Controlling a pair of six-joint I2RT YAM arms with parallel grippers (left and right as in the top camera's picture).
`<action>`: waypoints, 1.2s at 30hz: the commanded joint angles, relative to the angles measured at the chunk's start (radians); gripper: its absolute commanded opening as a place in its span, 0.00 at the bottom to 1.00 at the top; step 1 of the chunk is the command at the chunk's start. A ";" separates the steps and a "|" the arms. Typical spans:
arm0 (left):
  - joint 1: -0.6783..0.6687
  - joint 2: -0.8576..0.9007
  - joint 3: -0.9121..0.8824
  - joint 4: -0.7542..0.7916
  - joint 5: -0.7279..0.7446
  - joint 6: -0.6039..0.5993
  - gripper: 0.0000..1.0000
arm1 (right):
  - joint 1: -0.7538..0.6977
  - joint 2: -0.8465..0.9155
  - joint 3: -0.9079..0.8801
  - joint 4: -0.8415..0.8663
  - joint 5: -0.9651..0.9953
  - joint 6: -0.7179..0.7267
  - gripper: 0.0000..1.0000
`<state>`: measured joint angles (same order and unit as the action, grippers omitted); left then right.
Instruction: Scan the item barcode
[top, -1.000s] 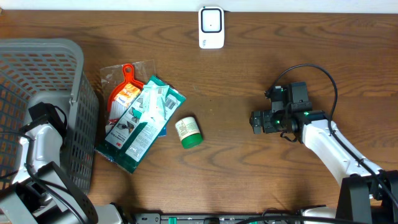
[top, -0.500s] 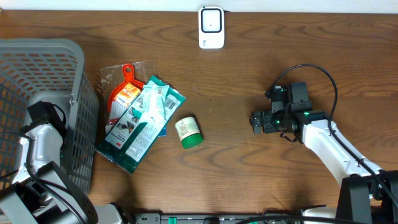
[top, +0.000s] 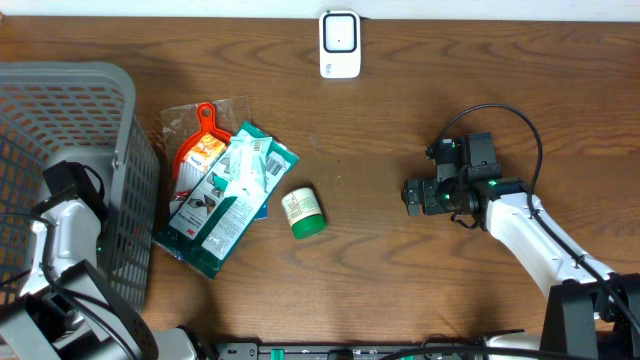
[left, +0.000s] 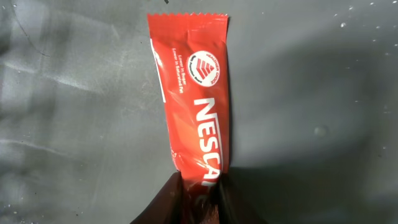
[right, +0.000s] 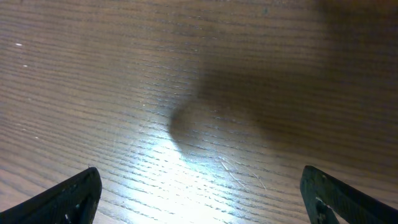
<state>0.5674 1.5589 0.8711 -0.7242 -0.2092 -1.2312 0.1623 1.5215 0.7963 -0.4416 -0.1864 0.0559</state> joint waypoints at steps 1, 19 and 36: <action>-0.003 -0.047 -0.007 0.001 -0.009 0.004 0.15 | 0.010 0.003 -0.009 0.001 -0.006 -0.008 0.99; -0.003 -0.642 0.219 0.061 0.018 0.210 0.10 | 0.010 0.003 -0.021 0.023 -0.006 -0.008 0.99; -0.050 -0.795 0.271 0.338 0.740 0.354 0.10 | 0.010 0.003 -0.021 0.034 -0.006 -0.008 0.99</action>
<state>0.5461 0.7155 1.1358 -0.3927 0.3145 -0.9798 0.1623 1.5215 0.7830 -0.4103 -0.1864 0.0559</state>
